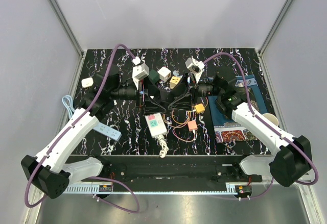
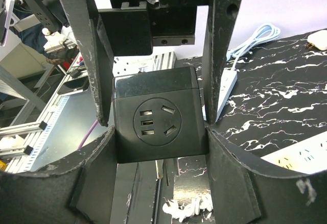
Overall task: Insert the plug
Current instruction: Insert the plug into the socket.
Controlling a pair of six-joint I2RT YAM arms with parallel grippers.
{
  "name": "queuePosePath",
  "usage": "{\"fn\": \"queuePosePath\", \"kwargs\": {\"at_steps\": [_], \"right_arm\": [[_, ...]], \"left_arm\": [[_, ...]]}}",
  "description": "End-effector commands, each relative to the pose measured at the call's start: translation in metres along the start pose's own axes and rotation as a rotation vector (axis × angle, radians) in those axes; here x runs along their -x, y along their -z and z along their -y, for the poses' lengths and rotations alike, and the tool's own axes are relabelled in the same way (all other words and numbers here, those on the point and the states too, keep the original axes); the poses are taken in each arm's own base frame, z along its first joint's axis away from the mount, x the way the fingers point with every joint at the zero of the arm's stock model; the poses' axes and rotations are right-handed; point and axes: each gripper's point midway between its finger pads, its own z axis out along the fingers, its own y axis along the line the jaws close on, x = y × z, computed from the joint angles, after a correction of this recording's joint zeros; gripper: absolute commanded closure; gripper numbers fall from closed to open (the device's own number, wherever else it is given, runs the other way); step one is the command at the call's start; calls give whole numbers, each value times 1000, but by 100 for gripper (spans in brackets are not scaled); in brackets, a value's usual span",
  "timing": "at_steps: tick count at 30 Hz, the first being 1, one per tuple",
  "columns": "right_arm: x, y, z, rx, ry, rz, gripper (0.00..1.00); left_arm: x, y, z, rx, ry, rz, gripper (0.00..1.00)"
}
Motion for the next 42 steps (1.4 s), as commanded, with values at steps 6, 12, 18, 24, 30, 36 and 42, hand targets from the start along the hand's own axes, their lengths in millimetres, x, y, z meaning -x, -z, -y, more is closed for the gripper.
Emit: {"fn": "queuePosePath", "kwargs": {"at_steps": [6,12,18,24,30,36,42], "right_arm": [[24,-2,-11,24,99,65,100],[22,-2,-9,22,85,64,100],[18,-1,-3,-23,36,67,69],[6,10,28,-266,-58,57,7],[-21,39,46,-506,-93,-10,0],[-48,69,58,-702,-135,-5,0],[-66,81,61,-782,-198,6,0]], "left_arm": [[-5,-2,-5,-11,24,-8,19],[-8,-2,-9,13,35,-17,44],[-9,2,-19,79,20,-27,89],[-24,35,-70,385,35,-93,100],[-70,78,-123,707,36,-330,100],[-97,94,-150,790,18,-504,100],[-115,93,-185,799,0,-599,100]]}}
